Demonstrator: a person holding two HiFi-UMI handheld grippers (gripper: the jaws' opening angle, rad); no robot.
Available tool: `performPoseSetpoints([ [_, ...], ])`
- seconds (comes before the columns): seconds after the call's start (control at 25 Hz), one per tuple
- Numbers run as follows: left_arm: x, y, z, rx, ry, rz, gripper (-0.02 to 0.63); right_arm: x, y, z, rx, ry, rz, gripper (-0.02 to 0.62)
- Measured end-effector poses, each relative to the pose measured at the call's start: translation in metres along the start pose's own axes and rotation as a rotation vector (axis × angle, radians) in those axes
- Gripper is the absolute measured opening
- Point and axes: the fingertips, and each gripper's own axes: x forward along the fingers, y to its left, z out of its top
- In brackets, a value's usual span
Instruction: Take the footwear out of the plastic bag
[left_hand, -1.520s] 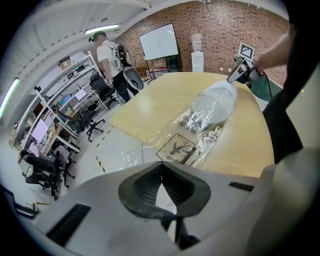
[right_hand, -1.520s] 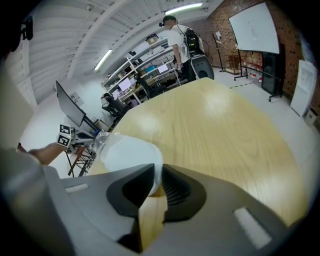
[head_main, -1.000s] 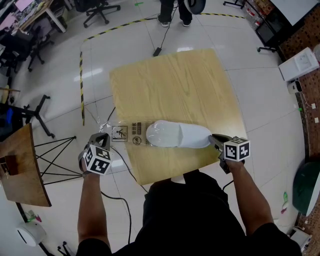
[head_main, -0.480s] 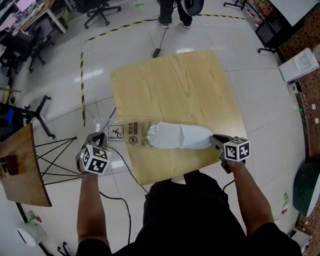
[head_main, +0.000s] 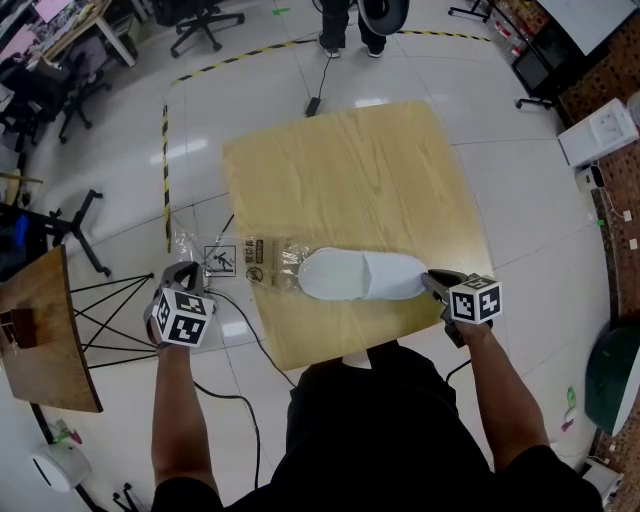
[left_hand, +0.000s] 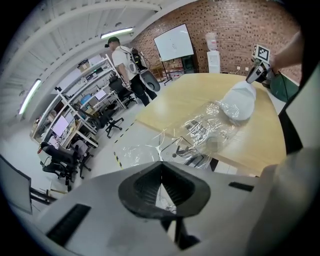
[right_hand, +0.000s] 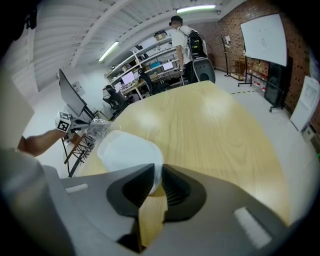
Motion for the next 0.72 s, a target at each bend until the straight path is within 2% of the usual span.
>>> performPoseSetpoints([
  [0.28, -0.006, 0.032, -0.004, -0.054, -0.001, 0.070, 0.006, 0.001, 0.006, 0.000, -0.004, 0.000, -0.006, 0.054],
  [0.44, -0.007, 0.038, 0.000, -0.124, -0.012, 0.086, 0.006, -0.002, 0.007, -0.001, -0.004, -0.004, -0.003, 0.054],
  [0.56, -0.006, 0.041, 0.011, -0.187, -0.048, 0.087, 0.006, -0.003, 0.008, -0.003, 0.000, -0.004, -0.001, 0.054],
  [0.72, -0.001, 0.038, 0.042, -0.197, -0.106, 0.069, 0.006, -0.004, 0.013, -0.005, 0.006, -0.006, 0.010, 0.053],
])
